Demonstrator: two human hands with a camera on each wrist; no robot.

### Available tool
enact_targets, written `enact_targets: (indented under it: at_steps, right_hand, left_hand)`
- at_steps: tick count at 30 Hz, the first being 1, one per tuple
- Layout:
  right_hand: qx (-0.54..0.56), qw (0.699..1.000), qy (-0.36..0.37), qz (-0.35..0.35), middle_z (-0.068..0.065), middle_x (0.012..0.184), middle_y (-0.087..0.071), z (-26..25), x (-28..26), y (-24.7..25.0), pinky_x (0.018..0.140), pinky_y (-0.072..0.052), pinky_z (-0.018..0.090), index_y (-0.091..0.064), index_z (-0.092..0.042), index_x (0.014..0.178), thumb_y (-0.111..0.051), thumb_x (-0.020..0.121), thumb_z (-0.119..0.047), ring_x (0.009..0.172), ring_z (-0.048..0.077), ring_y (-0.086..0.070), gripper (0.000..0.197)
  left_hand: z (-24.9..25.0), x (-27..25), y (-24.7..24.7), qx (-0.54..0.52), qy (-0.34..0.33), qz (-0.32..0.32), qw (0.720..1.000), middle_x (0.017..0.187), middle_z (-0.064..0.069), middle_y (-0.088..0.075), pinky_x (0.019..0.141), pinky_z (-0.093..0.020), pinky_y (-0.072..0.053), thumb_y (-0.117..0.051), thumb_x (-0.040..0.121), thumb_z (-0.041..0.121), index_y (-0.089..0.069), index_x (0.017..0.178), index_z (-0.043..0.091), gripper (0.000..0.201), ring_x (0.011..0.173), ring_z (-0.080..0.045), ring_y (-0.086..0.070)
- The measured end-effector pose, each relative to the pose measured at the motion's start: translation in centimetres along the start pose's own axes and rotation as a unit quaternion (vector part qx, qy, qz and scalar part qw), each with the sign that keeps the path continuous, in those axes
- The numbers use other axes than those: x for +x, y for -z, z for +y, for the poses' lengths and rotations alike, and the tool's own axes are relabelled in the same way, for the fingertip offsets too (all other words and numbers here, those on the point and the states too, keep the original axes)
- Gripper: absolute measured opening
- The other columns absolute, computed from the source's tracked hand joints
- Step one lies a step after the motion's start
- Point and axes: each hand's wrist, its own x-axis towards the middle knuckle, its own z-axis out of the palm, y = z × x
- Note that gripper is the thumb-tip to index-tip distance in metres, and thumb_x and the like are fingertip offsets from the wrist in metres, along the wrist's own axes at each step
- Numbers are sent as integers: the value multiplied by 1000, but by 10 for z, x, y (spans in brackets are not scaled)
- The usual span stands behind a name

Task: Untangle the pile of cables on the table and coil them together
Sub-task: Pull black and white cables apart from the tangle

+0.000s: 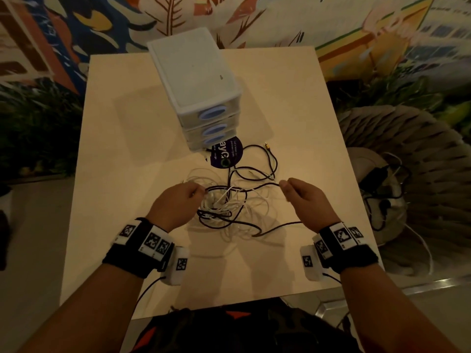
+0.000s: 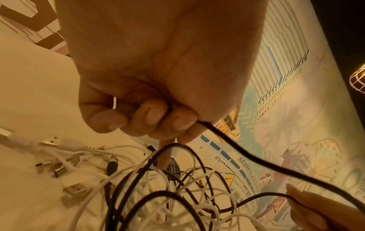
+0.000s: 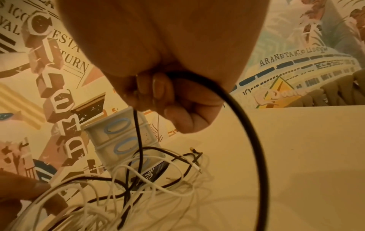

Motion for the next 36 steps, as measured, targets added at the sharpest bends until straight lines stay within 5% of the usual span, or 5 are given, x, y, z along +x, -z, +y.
enact_targets:
  at_steps: [6,11,19,31,36]
  right_hand:
    - [-137,989,-6,-48,-8,69,-64,3,14,-2,53,-32,13,-73,-34,100,-46,105,-35,60,-4,-56,27]
    - [-161,983,-18,-83,-12,90,-69,8,33,-9,64,-35,8,-75,-31,103,-51,103,-29,77,0,-58,23]
    - [-184,976,-3,-117,-3,112,-73,1,50,-19,77,-38,23,-77,-26,111,-60,100,-27,86,7,-56,20]
    - [-169,977,46,-124,2,109,-67,0,62,-24,87,-45,29,-70,-36,121,-50,103,-21,100,18,-63,30]
    - [-131,981,71,-120,-4,97,-59,-3,63,-28,85,-43,28,-70,-32,122,-50,102,-13,94,15,-57,34]
  left_hand:
    - [-6,-4,-2,-88,-47,10,995,59,7,-55,57,-27,-36,-60,99,37,-73,93,38,15,57,-5,-51]
    - [-8,-9,-10,-111,-66,-58,990,59,5,-58,56,-26,-37,-67,95,41,-74,91,50,12,53,-8,-48]
    - [-1,18,-12,-187,53,-81,978,63,-9,-73,68,-30,-52,-34,110,37,-39,154,30,45,54,-13,-69]
    - [-14,31,-3,-37,-16,-103,994,64,10,-71,82,-29,-53,-63,88,67,-51,143,32,67,75,-3,-70]
    - [-10,32,-7,-32,-30,-125,991,62,11,-69,73,-30,-51,-53,100,55,-70,105,31,30,65,-4,-68]
